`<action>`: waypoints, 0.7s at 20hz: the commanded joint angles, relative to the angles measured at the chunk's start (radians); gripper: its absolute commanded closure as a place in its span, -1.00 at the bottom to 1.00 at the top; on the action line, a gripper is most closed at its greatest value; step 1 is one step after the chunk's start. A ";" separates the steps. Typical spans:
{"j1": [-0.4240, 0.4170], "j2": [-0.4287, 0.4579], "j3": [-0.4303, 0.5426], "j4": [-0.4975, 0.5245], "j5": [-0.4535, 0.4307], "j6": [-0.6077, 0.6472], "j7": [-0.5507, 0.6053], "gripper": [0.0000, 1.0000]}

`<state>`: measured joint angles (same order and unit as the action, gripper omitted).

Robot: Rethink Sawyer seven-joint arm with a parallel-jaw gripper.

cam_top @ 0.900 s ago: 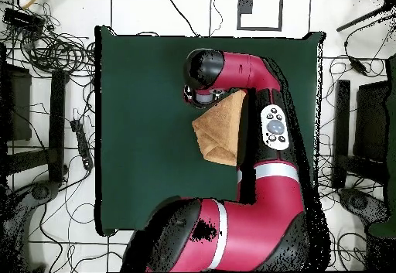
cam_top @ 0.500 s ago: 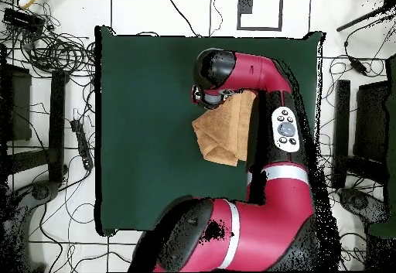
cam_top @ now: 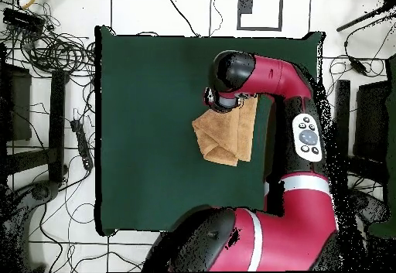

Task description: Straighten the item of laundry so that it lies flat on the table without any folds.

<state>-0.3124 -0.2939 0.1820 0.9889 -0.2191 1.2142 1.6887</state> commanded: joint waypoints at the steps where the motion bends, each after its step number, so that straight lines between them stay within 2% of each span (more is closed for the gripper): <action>1: 0.005 -0.104 0.064 0.267 -0.012 -0.049 -0.112 -1.00; 5: 0.011 -0.130 0.076 0.300 -0.001 -0.053 -0.079 -1.00; 14: 0.053 -0.099 0.086 0.265 0.013 -0.038 -0.003 -1.00</action>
<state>-0.3135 -0.4205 0.1819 1.1338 -0.2191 1.2140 1.6887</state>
